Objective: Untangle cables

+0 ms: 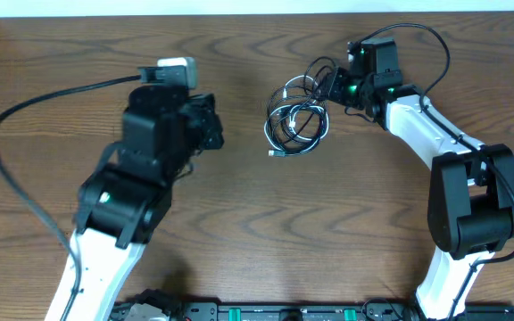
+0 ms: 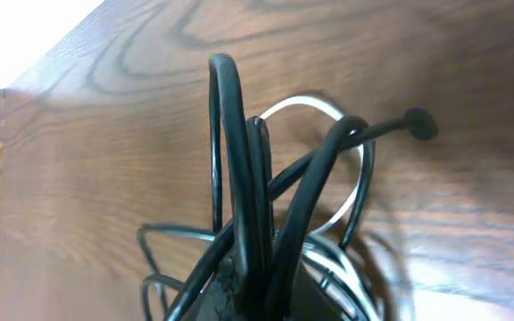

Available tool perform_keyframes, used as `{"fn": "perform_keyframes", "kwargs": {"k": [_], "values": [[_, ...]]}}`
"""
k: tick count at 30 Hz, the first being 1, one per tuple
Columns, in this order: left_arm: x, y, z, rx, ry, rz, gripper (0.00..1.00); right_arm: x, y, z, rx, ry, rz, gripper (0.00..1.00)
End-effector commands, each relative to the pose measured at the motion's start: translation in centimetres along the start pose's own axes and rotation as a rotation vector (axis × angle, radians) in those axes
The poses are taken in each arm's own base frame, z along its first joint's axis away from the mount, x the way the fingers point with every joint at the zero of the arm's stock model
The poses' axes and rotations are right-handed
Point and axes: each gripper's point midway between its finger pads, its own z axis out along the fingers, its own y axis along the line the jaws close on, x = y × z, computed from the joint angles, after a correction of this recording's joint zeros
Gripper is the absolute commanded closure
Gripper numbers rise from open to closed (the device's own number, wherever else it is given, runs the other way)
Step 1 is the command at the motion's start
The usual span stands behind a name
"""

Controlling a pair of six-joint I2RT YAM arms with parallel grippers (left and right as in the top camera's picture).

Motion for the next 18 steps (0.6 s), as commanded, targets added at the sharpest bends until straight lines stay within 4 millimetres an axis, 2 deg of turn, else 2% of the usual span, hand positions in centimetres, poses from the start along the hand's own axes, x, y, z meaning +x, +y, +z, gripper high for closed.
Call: {"fn": "perform_keyframes", "kwargs": {"k": [1, 4, 7, 9, 14, 18], "values": [[3.5, -2.5, 4.0, 0.152, 0.192, 0.053, 0.6, 1.7, 1.4, 0.2, -0.092, 0.086, 0.019, 0.99], [7.0, -4.5, 6.6, 0.304, 0.341, 0.148, 0.47, 2.9, 2.7, -0.1, -0.171, 0.149, -0.014, 0.99], [9.9, -4.6, 9.1, 0.347, 0.449, 0.162, 0.42, 4.2, 3.5, -0.5, -0.23, 0.211, -0.041, 0.99], [11.1, -4.6, 10.1, 0.357, 0.493, 0.163, 0.36, 4.8, 3.6, -0.7, -0.241, 0.239, -0.039, 0.99], [13.7, -5.8, 11.3, 0.389, 0.552, 0.254, 0.34, 6.0, 4.6, -1.0, -0.297, 0.291, -0.055, 0.99], [15.4, -6.2, 13.2, 0.395, 0.583, 0.259, 0.34, 6.8, 5.4, -0.9, -0.315, 0.312, -0.064, 0.99]]}}
